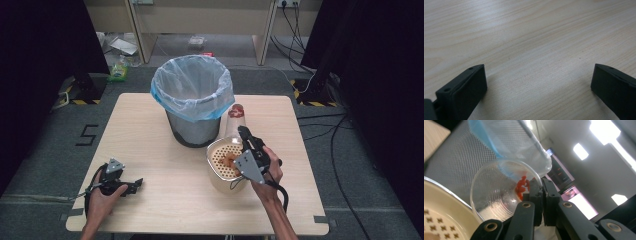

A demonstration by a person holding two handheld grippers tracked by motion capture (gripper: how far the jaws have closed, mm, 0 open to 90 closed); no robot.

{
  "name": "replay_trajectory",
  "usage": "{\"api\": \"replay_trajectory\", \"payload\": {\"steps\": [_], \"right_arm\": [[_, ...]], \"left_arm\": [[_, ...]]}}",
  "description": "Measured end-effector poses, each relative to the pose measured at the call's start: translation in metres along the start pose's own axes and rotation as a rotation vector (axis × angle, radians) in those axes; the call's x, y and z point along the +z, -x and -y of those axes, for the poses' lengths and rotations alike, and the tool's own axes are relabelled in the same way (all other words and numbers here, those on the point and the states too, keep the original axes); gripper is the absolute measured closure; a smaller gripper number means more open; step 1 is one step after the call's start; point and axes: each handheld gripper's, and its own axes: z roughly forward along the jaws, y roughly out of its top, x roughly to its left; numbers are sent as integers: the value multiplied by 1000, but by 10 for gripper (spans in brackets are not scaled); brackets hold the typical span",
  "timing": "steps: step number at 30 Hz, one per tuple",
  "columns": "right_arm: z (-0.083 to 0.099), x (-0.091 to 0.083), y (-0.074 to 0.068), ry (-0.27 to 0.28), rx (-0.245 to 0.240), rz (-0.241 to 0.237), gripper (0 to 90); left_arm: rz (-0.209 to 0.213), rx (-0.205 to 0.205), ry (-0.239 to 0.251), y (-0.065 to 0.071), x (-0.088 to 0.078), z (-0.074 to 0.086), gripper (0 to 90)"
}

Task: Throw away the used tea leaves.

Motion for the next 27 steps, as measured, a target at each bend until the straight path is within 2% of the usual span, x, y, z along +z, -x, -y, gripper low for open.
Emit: {"api": "replay_trajectory", "payload": {"steps": [3, 6, 9, 12, 15, 21, 27], "right_arm": [[4, 5, 11, -34, 166, -51, 878], [8, 9, 21, -63, 292, -89, 877], [13, 13, 34, -76, 440, -115, 877], [16, 18, 47, -100, 519, -139, 877], [18, 23, 59, -118, 587, -157, 877], [20, 32, 80, -157, 688, -186, 876], [20, 42, 96, -192, 693, -209, 876]], "left_arm": [[0, 0, 0, 0, 0, 0, 0], [0, 0, 0, 0, 0, 0, 0], [0, 0, -1, 0, 0, 0, 0], [0, 0, -1, 0, 0, 0, 0], [0, 0, -1, 0, 0, 0, 0], [0, 0, -1, 0, 0, 0, 0], [0, 0, -1, 0, 0, 0, 0]]}}
